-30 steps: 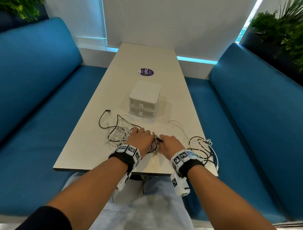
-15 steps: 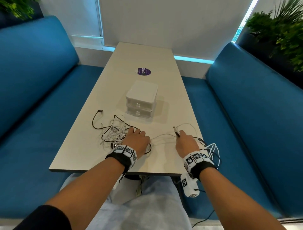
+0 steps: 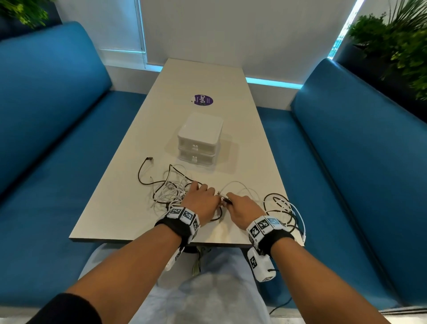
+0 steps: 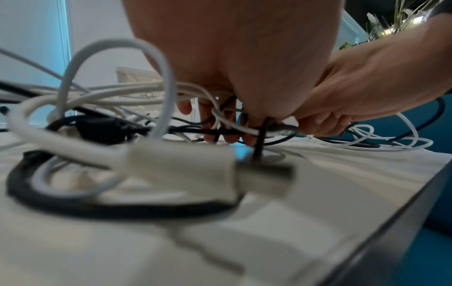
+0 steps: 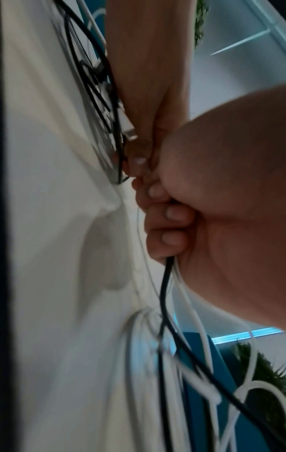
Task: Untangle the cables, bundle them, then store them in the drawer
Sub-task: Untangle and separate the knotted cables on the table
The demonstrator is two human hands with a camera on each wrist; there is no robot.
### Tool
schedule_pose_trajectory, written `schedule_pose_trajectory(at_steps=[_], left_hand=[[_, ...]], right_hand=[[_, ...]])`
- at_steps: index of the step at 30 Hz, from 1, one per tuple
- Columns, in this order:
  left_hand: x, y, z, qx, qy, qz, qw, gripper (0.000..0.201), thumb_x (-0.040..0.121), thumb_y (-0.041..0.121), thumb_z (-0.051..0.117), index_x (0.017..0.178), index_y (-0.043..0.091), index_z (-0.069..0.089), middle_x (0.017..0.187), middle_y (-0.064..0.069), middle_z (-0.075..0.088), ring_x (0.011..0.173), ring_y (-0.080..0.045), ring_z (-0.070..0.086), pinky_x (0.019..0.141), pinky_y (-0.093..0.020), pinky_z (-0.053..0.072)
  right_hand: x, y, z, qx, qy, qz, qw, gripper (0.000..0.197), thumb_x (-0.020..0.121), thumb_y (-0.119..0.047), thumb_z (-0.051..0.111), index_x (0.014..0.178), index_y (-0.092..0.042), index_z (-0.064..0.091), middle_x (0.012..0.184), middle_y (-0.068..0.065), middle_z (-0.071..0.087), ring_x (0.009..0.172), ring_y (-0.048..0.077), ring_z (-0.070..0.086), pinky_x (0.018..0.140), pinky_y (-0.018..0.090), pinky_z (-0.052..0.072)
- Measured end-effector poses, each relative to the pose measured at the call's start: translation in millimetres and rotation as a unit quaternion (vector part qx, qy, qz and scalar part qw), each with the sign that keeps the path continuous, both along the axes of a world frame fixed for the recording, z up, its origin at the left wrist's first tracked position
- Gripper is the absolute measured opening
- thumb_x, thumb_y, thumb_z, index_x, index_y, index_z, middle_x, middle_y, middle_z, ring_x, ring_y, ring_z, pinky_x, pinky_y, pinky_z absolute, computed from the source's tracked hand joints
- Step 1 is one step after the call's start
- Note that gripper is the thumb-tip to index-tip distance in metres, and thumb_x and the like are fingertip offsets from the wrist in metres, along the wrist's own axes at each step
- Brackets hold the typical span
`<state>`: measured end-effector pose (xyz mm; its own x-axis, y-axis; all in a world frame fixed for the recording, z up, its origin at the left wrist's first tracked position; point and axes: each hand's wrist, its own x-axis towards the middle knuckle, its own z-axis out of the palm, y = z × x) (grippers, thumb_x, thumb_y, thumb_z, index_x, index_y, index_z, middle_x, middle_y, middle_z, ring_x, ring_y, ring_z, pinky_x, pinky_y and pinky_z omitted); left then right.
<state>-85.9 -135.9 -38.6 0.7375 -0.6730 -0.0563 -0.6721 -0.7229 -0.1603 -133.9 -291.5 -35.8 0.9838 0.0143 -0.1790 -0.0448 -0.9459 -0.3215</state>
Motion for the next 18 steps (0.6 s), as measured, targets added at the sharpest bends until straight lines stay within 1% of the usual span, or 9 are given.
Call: schedule_pose_trajectory(at_steps=[2,5,8,11,13,15,18], left_hand=[[3,4,-4,-0.009,-0.001,0.006,1.000,0.025,0.098,0.023,0.044,0.117,0.020,0.060,0.114,-0.004,0.059,0.112,-0.029,0.049,0.097,-0.049,0.029],[9,9,-7,-0.029,-0.004,0.020,0.999,0.024,0.101,0.026,0.042,0.118,0.022,0.059,0.117,0.000,0.059,0.113,-0.028,0.047,0.097,-0.049,0.028],[11,9,-4,-0.044,-0.003,0.026,0.999,0.029,0.104,0.033,0.037,0.117,0.022,0.060,0.119,0.001,0.059,0.113,-0.026,0.048,0.098,-0.048,0.027],[8,8,-1,-0.067,-0.016,0.022,0.997,0.035,0.103,0.038,0.032,0.113,0.023,0.063,0.115,0.002,0.061,0.114,-0.026,0.047,0.098,-0.048,0.027],[6,10,1,-0.069,-0.028,0.015,0.997,0.038,0.103,0.041,0.031,0.110,0.025,0.065,0.112,0.004,0.062,0.114,-0.026,0.046,0.098,-0.049,0.028],[6,12,1,-0.063,-0.035,0.012,0.997,0.037,0.102,0.039,0.034,0.108,0.025,0.067,0.111,0.004,0.063,0.113,-0.027,0.046,0.098,-0.049,0.028],[8,10,2,-0.053,-0.033,0.016,0.998,0.031,0.101,0.036,0.038,0.108,0.025,0.067,0.110,0.003,0.065,0.111,-0.027,0.048,0.096,-0.049,0.029]], right_hand=[[3,-6,3,-0.023,-0.004,-0.019,1.000,0.024,0.102,-0.038,0.040,0.110,-0.020,0.053,0.096,0.012,0.066,0.084,0.035,0.063,0.071,0.042,0.054],[7,-18,8,-0.041,-0.002,-0.083,0.996,0.027,0.102,-0.037,0.040,0.107,-0.017,0.056,0.099,0.012,0.065,0.086,0.033,0.063,0.070,0.037,0.050],[11,-23,10,-0.063,0.017,-0.138,0.988,0.028,0.103,-0.036,0.039,0.110,-0.015,0.057,0.105,0.010,0.064,0.092,0.030,0.063,0.070,0.034,0.045],[15,-25,9,-0.047,0.033,-0.176,0.983,0.028,0.102,-0.034,0.041,0.112,-0.014,0.058,0.109,0.010,0.063,0.097,0.030,0.063,0.072,0.034,0.045],[15,-27,9,-0.033,0.040,-0.185,0.981,0.029,0.102,-0.036,0.041,0.111,-0.014,0.058,0.108,0.011,0.064,0.097,0.031,0.063,0.073,0.034,0.046],[14,-27,9,-0.026,0.030,-0.174,0.984,0.027,0.102,-0.036,0.041,0.108,-0.017,0.058,0.104,0.010,0.065,0.093,0.031,0.063,0.073,0.035,0.049],[13,-19,11,0.004,-0.012,-0.121,0.993,0.025,0.101,-0.038,0.042,0.107,-0.021,0.059,0.098,0.010,0.067,0.088,0.031,0.064,0.073,0.037,0.052]])
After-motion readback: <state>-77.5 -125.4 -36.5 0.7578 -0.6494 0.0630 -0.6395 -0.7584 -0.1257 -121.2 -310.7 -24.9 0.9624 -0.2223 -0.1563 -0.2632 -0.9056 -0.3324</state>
